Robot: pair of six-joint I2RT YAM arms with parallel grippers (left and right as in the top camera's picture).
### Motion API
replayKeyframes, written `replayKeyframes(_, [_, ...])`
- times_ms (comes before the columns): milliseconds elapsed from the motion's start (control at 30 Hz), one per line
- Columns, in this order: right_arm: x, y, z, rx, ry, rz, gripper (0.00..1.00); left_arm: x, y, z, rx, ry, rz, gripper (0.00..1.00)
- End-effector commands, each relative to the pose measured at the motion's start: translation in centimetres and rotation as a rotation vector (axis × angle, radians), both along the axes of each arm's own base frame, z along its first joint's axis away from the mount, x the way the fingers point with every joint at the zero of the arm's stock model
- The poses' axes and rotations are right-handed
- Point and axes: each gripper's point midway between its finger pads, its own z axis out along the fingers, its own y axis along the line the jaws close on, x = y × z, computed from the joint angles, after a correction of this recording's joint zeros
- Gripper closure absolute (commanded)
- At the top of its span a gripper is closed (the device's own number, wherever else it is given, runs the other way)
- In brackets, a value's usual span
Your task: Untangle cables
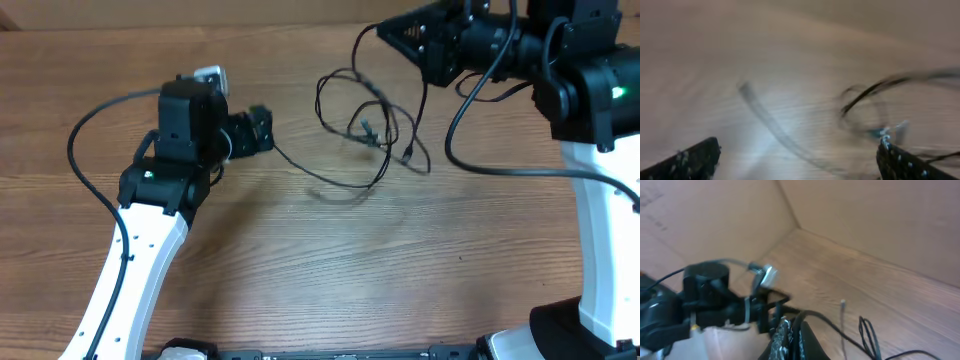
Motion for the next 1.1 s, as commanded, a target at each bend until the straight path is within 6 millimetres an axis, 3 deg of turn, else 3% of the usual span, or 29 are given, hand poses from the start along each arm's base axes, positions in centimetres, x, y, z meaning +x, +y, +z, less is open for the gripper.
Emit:
replayKeyframes(0, [-2.4,1.8,1.7,0.030,-0.029,0.077,0.96,0.5,-4.7,1.1,-0.012,-0.125,-0.346,0.01])
replayKeyframes(167, [-2.9,2.6,1.8,0.032,-0.038,0.099,0.96,1.3,-6.9,-0.3,0.015,-0.191,-0.536,0.00])
replayKeyframes(333, [-1.6,1.8,1.3,-0.010,-0.046,0.015,0.96,-0.2,-9.4,-1.7,-0.003,-0.234,-0.780,0.00])
replayKeyframes(567, [-0.8,1.1,0.8,-0.042,-0.049,-0.045,0.96,0.3,-7.6,-1.8,-0.023,-0.195,-0.717,0.00])
replayKeyframes(733, [-0.7,1.1,0.8,-0.043,-0.048,-0.048,0.96,-1.3,-7.8,-1.6,-0.117,-0.163,-0.772,0.00])
replayKeyframes(867, [-0.8,1.2,0.9,-0.039,-0.050,-0.040,0.96,-3.3,-9.2,-4.0,-0.041,-0.126,-0.896,0.00])
replayKeyframes(1067, [-0.8,1.2,0.9,-0.039,-0.050,-0.041,0.96,-1.4,-7.9,-9.0,0.135,0.001,-0.797,0.00])
